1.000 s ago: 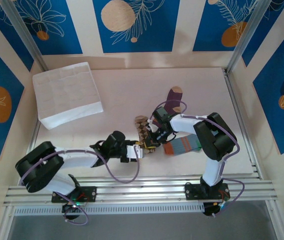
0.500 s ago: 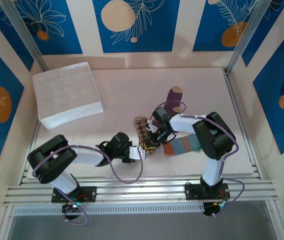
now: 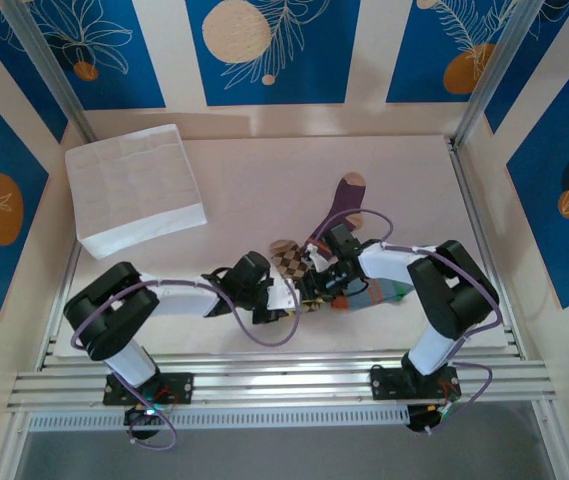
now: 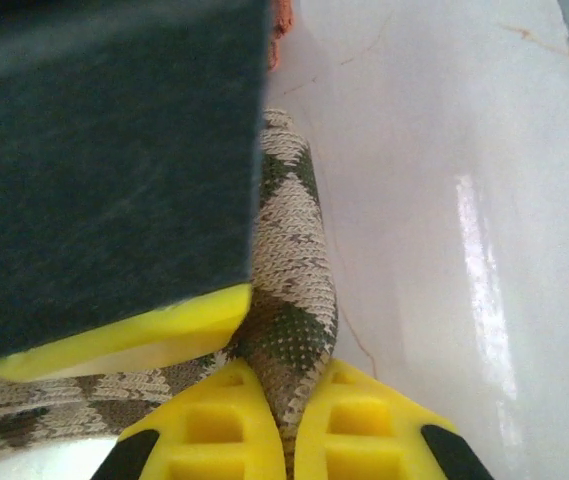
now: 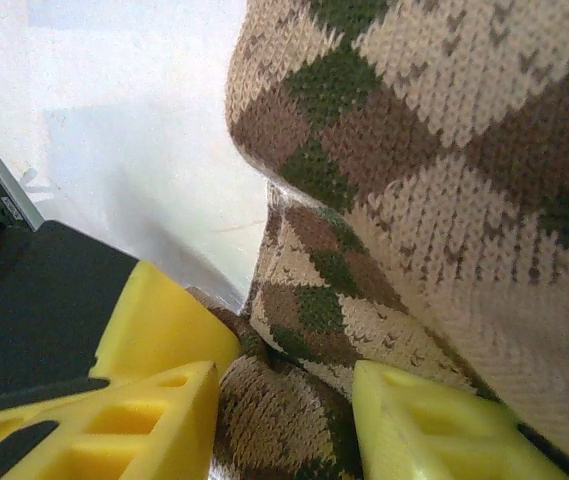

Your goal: Roll the socks

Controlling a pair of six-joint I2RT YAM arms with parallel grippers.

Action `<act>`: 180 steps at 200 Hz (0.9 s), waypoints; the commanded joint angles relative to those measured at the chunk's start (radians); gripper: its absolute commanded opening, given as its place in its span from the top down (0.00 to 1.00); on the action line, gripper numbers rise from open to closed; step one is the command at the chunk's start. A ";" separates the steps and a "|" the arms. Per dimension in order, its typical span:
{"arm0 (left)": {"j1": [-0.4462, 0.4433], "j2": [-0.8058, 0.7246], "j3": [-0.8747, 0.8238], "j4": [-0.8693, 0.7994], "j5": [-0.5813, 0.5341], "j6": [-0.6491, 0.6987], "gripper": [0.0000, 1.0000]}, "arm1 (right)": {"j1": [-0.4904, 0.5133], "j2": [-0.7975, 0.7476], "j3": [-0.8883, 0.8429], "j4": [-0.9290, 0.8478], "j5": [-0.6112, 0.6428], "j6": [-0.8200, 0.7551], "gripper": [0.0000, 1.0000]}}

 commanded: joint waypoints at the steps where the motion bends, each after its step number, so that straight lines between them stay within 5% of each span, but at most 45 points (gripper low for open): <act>1: 0.025 0.039 0.054 -0.156 0.119 -0.086 1.00 | -0.007 -0.034 -0.043 0.027 0.015 0.011 0.58; 96: 0.106 0.171 0.236 -0.414 0.255 -0.289 1.00 | -0.010 -0.152 -0.143 0.123 0.057 0.065 0.53; 180: 0.175 0.252 0.256 -0.350 0.308 -0.510 1.00 | 0.010 -0.137 -0.128 0.085 0.094 0.059 0.56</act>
